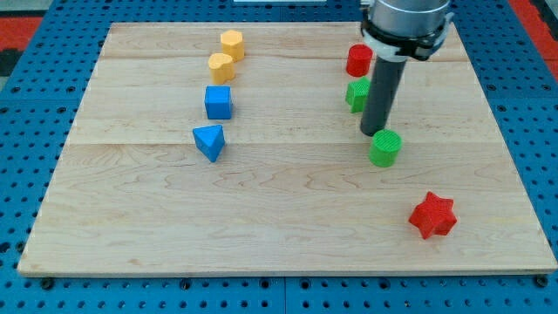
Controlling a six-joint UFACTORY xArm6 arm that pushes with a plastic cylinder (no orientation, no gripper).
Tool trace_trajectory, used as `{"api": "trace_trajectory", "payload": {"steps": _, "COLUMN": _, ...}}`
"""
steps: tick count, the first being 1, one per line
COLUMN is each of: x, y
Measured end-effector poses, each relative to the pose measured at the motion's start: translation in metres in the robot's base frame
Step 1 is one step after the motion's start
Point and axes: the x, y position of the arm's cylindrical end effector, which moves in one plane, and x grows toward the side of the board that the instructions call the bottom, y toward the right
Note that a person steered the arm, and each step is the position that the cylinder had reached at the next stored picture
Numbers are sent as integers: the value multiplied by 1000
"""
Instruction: Slide green star towards the green circle
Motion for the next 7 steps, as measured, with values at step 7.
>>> {"api": "trace_trajectory", "payload": {"steps": 7, "x": -3, "y": -3}}
